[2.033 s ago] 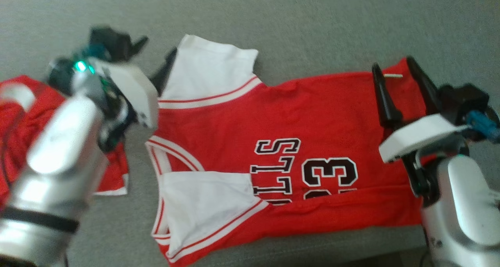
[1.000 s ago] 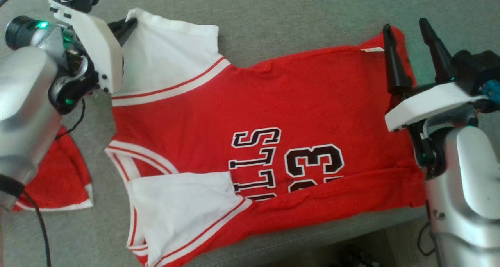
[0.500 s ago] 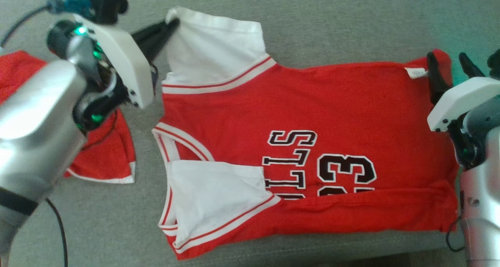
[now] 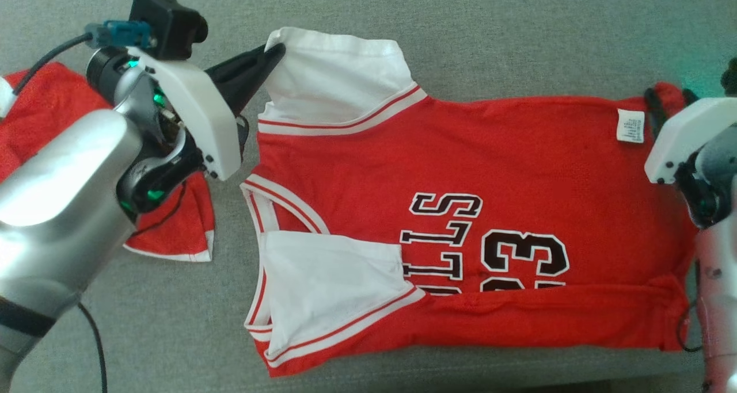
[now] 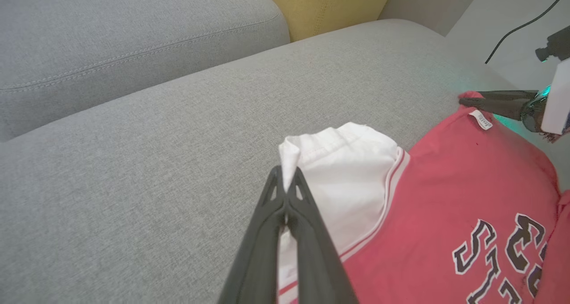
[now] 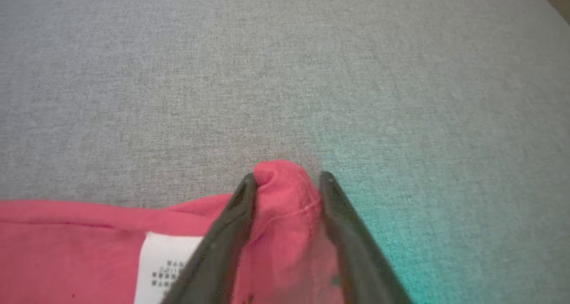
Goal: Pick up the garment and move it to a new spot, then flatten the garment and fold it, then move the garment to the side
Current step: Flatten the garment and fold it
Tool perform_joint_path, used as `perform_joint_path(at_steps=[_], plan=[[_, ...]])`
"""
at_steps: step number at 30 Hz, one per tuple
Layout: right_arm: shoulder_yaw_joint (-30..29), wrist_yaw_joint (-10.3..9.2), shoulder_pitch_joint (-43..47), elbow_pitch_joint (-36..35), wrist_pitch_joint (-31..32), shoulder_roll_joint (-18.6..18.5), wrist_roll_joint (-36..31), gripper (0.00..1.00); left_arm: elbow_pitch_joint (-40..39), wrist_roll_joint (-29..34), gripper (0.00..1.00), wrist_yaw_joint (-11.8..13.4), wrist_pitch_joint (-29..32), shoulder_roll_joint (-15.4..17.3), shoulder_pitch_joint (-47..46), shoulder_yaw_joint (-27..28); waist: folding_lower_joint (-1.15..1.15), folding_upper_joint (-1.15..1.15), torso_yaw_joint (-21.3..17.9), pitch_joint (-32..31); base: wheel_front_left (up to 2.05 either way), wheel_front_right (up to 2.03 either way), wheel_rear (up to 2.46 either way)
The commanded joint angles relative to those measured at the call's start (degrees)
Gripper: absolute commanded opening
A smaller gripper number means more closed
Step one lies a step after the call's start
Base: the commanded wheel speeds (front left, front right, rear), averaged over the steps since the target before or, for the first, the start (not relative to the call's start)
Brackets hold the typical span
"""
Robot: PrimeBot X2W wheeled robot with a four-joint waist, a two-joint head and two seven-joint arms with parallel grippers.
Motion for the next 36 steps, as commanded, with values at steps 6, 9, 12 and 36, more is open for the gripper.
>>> perform_joint_path(at_steps=[6, 9, 12, 36], plan=[[1.3, -0.05, -2.2, -1.8, -1.0, -0.8, 1.4, 0.0, -0.4, 0.2, 0.0, 1.9, -2.4, 2.5, -1.0, 4.1, 0.0, 0.0, -0.5, -0.5, 0.0, 0.0, 0.0], [0.6, -0.05, -3.7, -1.8, -2.8, -0.4, 2.0, 0.0, 1.0, 0.4, 0.0, 3.1, -4.5, 2.0, -1.6, 5.4, 0.0, 0.0, -0.8, -0.7, 0.0, 0.0, 0.0], [-0.8, -0.05, -5.7, -1.3, -5.2, -0.1, 1.6, 0.0, 3.1, 1.1, 0.0, 3.5, -6.1, 1.2, -2.9, 6.0, 0.0, 0.0, -1.1, -0.6, 0.0, 0.0, 0.0], [-4.8, -0.05, -18.5, 14.8, -23.2, 4.8, -7.6, 0.0, 21.9, 6.8, 0.0, 0.3, -17.1, -7.2, -10.8, 4.5, 0.0, 0.0, -2.4, -3.2, 0.0, 0.0, 0.0]])
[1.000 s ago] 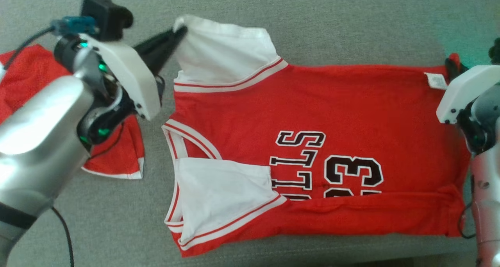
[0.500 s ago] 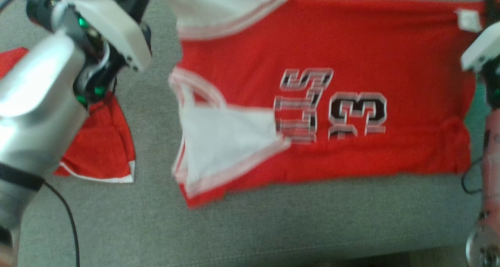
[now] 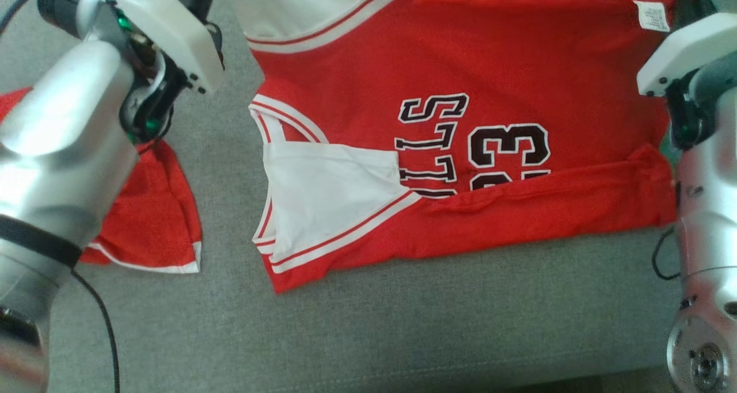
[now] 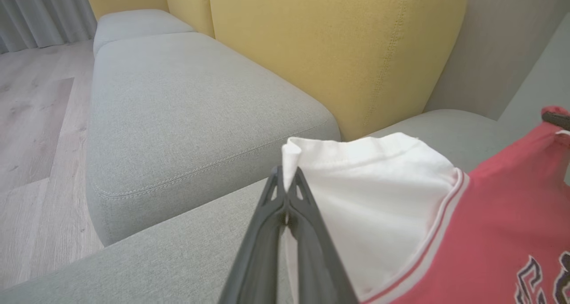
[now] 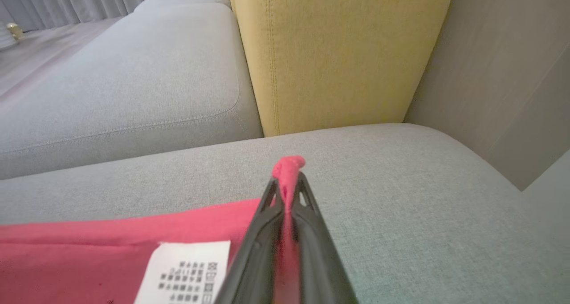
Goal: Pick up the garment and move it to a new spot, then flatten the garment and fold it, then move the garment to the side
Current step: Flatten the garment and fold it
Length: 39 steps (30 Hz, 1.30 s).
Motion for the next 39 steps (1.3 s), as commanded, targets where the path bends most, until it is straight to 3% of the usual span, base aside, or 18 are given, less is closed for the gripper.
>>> perform_joint_path(at_steps=[1, 6, 15, 26, 36, 38, 39], plan=[[0.1, -0.05, -0.1, -1.6, -0.9, 0.2, 0.2, 0.0, -0.9, 0.1, 0.0, -0.1, -0.6, 2.1, -0.8, 1.6, 0.0, 0.0, 0.3, -1.7, 0.0, 0.0, 0.0], [-1.0, -0.05, 4.0, -2.4, -1.5, -0.3, 1.9, 0.0, -3.2, -0.5, 0.0, 0.0, -1.0, 2.7, 2.9, 0.8, 0.0, 0.0, 0.8, -5.5, 0.0, 0.0, 0.0], [0.6, -0.05, 14.3, -9.1, 1.3, -0.5, 5.3, 0.0, -12.9, -1.8, 0.0, 2.9, -0.7, 6.6, 13.0, -0.7, 0.0, 0.0, 0.6, -10.5, 0.0, 0.0, 0.0], [4.6, -0.05, 29.8, -21.4, 15.0, -3.3, 10.2, 0.0, -31.0, -2.7, 0.0, 10.7, 3.7, 13.6, 28.7, -5.5, 0.0, 0.0, 0.9, -13.6, 0.0, 0.0, 0.0], [5.6, -0.05, 38.1, -30.1, 25.1, -4.1, 12.8, 0.0, -33.6, -1.4, 0.0, 13.1, 7.9, 13.9, 32.9, -10.3, 0.0, 0.0, 0.7, -13.5, 0.0, 0.0, 0.0], [5.5, -0.05, 38.8, -30.8, 25.7, -4.0, 12.5, 1.0, -33.2, -1.0, 0.0, 13.1, 8.8, 13.9, 33.0, -11.1, 0.0, 0.0, 0.6, -13.5, 0.0, 0.0, 0.0], [5.4, -0.05, 39.0, -31.1, 25.9, -4.0, 12.4, 1.0, -32.9, -1.1, 0.0, 13.0, 9.2, 13.8, 33.1, -11.4, 0.0, 0.0, 0.6, -13.6, 0.0, 0.0, 0.0]])
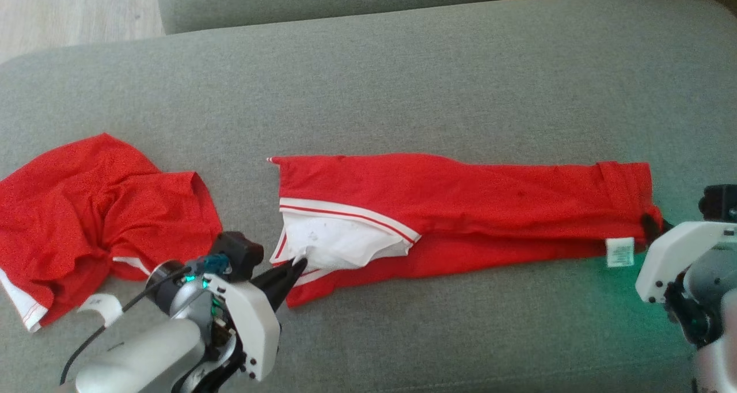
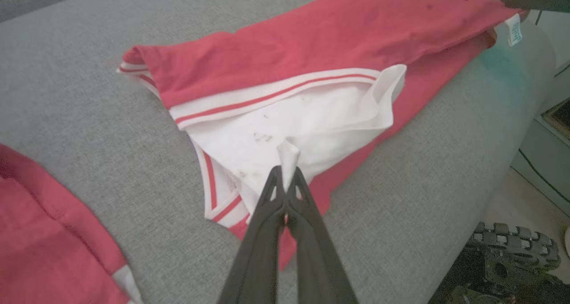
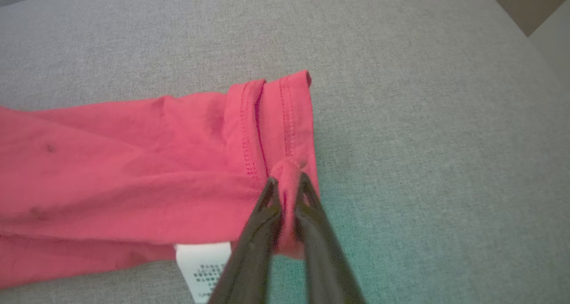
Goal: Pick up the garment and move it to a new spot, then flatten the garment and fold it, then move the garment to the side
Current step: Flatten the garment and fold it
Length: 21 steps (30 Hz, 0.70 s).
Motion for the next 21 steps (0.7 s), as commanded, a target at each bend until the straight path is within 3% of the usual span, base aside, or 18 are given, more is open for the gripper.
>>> perform_joint_path(at_steps=[1, 6, 7, 9, 17, 21], plan=[[0.7, -0.05, -0.6, -2.8, 0.3, -0.9, 0.0, 1.0, -0.7, 0.2, 0.0, -0.1, 0.2, 1.6, -1.5, 1.9, 0.0, 0.0, 0.0, -0.1, 0.0, 0.0, 0.0], [-0.9, -0.05, -0.2, -4.0, -0.8, -0.2, -0.9, 1.0, 0.0, -0.8, 0.0, -0.3, 0.5, 1.7, -1.5, 2.2, 0.0, 0.0, 0.0, -0.6, 0.0, 0.0, 0.0], [-1.1, -0.05, -0.2, -4.4, -1.2, 0.0, -0.9, 1.0, 0.1, -1.0, 0.18, -0.4, 0.6, 1.7, -1.5, 2.2, 0.0, 0.0, 0.0, -0.8, 0.0, 0.0, 0.0], [-1.8, -0.05, -0.4, -5.3, -2.5, 0.6, -0.5, 1.0, -0.1, -1.3, 1.0, -0.1, 0.0, 1.7, -1.6, 2.7, 0.0, 0.0, 0.1, -1.1, 0.0, 0.0, 0.0], [-0.5, -0.05, -0.9, -9.2, -12.2, 2.1, 1.5, 1.0, -0.5, -4.7, 1.0, 2.3, -7.1, 1.0, -1.6, 9.3, 0.0, 0.0, 0.4, -2.9, 0.0, 0.0, 0.0], [0.0, -0.05, -0.3, -10.7, -19.7, 2.7, 2.5, 1.0, -0.6, -6.5, 1.0, 3.2, -13.0, -1.3, -0.5, 17.2, 0.0, 0.0, 0.5, -4.0, 0.0, 0.0, 0.0]])
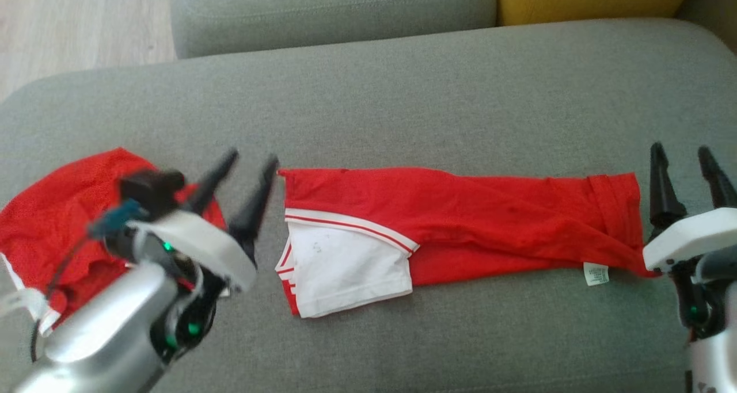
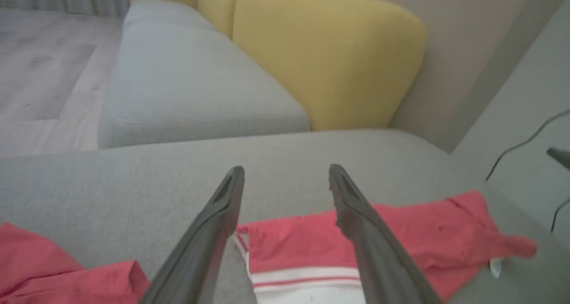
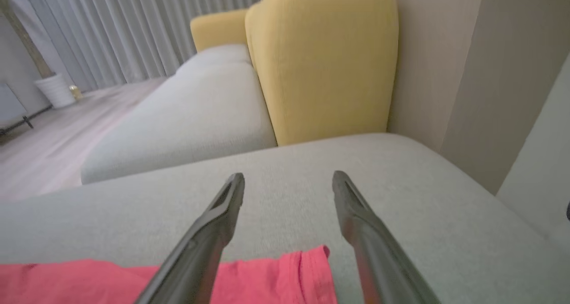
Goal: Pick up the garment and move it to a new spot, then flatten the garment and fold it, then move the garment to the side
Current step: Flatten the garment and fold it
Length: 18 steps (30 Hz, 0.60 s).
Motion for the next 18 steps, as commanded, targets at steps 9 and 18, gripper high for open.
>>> perform_joint_path(at_steps=[9, 18], plan=[[4.4, -0.05, 3.6, -2.6, -13.0, 0.8, 1.9, 1.0, -7.8, 14.6, 1.0, -3.3, -0.9, -15.0, 14.7, 35.1, 0.0, 0.0, -0.4, -0.9, 0.0, 0.0, 0.0], [3.7, -0.05, 3.2, 1.6, -13.6, 1.6, -0.2, 1.0, -3.4, 24.5, 1.0, -13.0, -0.9, -22.8, 19.8, 42.5, 0.0, 0.0, -0.1, 0.9, 0.0, 0.0, 0.0]])
